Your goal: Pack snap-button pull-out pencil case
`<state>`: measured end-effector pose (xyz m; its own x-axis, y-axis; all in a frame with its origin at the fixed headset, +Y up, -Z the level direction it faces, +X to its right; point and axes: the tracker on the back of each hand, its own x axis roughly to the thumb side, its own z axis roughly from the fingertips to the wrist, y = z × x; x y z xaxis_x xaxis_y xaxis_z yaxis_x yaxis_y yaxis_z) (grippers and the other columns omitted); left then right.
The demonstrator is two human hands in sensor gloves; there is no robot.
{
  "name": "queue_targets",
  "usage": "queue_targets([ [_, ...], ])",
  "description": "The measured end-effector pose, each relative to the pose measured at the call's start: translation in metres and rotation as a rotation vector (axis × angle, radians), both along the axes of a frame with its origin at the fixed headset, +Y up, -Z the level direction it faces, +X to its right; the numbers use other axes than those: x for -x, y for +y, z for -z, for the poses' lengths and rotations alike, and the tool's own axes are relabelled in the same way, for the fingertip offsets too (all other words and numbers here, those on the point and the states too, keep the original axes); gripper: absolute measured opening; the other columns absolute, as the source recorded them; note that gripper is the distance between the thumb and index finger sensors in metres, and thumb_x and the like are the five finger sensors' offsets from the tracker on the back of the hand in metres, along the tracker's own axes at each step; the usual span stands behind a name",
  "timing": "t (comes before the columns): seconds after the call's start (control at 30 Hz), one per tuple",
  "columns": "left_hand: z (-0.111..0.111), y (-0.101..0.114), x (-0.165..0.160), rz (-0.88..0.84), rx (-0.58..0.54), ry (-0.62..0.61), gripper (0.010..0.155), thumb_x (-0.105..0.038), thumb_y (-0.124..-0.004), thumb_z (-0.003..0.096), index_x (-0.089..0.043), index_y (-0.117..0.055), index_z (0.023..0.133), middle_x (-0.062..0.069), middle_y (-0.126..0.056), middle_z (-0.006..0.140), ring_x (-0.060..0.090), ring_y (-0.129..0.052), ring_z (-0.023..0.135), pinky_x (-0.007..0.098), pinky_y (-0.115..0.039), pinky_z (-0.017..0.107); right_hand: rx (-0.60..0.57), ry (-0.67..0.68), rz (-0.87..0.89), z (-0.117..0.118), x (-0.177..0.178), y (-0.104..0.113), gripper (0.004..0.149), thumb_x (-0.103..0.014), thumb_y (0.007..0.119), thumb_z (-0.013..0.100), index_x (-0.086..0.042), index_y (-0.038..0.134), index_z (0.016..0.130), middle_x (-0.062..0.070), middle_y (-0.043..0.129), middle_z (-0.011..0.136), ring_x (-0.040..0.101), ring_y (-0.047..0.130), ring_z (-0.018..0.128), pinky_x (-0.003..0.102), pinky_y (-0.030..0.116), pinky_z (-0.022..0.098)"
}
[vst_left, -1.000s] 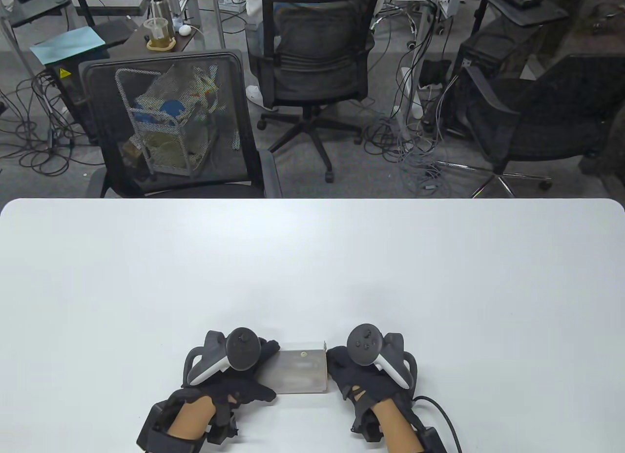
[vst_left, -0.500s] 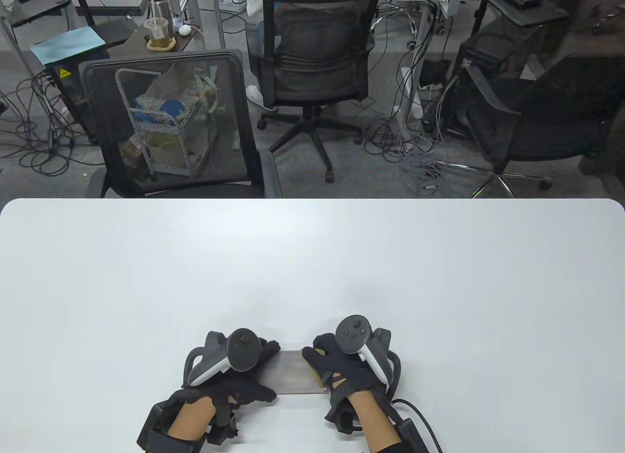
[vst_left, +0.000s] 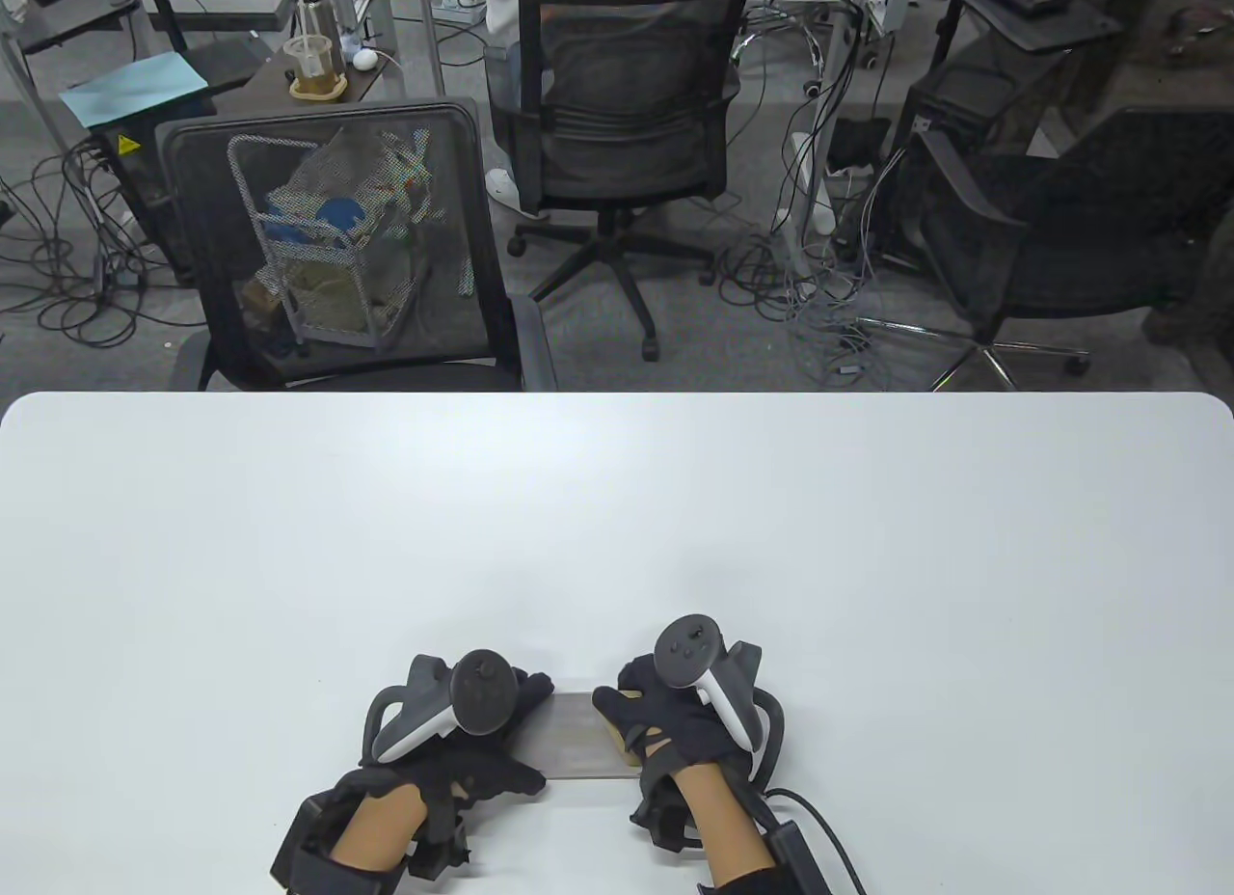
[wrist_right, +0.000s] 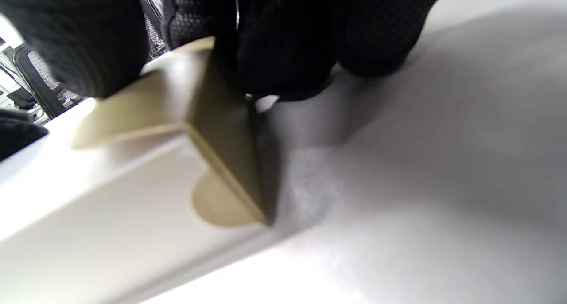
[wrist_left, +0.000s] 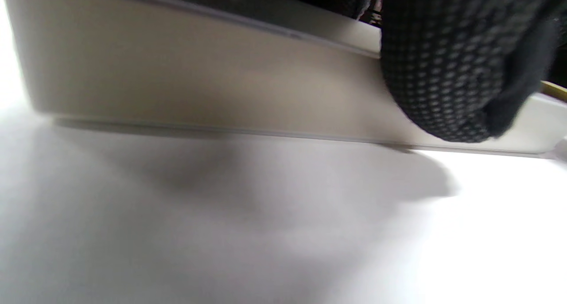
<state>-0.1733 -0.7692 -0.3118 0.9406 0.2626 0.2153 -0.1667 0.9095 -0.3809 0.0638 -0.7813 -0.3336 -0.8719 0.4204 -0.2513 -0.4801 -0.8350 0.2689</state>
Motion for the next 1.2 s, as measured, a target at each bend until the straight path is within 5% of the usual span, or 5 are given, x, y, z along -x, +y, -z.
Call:
queue_targets([
  [0.57, -0.003, -0.001, 0.001, 0.008, -0.002, -0.005, 0.092, -0.060, -0.095, 0.0257, -0.047, -0.054, 0.107, -0.015, -0.056, 0.116, 0.020, -0.063, 0.113, 0.062, -0.039, 0.085, -0.233, 0.045, 0.119, -0.015, -0.034, 0.022, 0.061, -0.065, 0.078, 0.037, -0.035, 0.078, 0.090, -0.004, 0.087, 0.091, 0.010, 0.096, 0.058, 0.032, 0.084, 0.047],
  [0.77, -0.004, -0.001, 0.001, 0.008, 0.004, -0.004, 0.092, -0.060, -0.094, 0.0261, -0.047, -0.053, 0.107, -0.015, -0.055, 0.117, 0.019, -0.063, 0.113, 0.062, -0.039, 0.085, -0.629, 0.075, -0.385, -0.043, -0.041, 0.075, 0.065, -0.066, 0.078, 0.036, -0.038, 0.072, 0.095, -0.006, 0.081, 0.100, 0.014, 0.093, 0.070, 0.037, 0.081, 0.055],
  [0.9, -0.004, -0.001, 0.001, 0.009, 0.003, -0.003, 0.093, -0.061, -0.094, 0.0261, -0.047, -0.052, 0.107, -0.015, -0.055, 0.117, 0.019, -0.063, 0.113, 0.062, -0.039, 0.085, -0.752, 0.121, -0.555, -0.058, -0.044, 0.071, 0.072, -0.072, 0.072, 0.036, -0.044, 0.060, 0.101, -0.010, 0.069, 0.110, 0.016, 0.084, 0.088, 0.040, 0.076, 0.065],
  [1.03, -0.005, -0.001, 0.001, 0.013, -0.001, -0.003, 0.092, -0.061, -0.094, 0.0262, -0.047, -0.052, 0.108, -0.015, -0.055, 0.117, 0.019, -0.062, 0.113, 0.062, -0.038, 0.085, -0.599, 0.241, -0.478, -0.057, -0.047, 0.045, 0.081, -0.076, 0.067, 0.036, -0.051, 0.039, 0.107, -0.011, 0.041, 0.124, 0.028, 0.053, 0.112, 0.061, 0.053, 0.078],
  [1.2, -0.005, -0.001, 0.001, 0.017, -0.005, 0.001, 0.092, -0.061, -0.094, 0.0262, -0.047, -0.052, 0.108, -0.015, -0.055, 0.117, 0.019, -0.062, 0.114, 0.062, -0.038, 0.085, -0.580, 0.234, -0.419, -0.053, -0.051, 0.041, 0.082, -0.077, 0.066, 0.036, -0.050, 0.036, 0.108, -0.009, 0.037, 0.124, 0.030, 0.046, 0.114, 0.065, 0.044, 0.078],
])
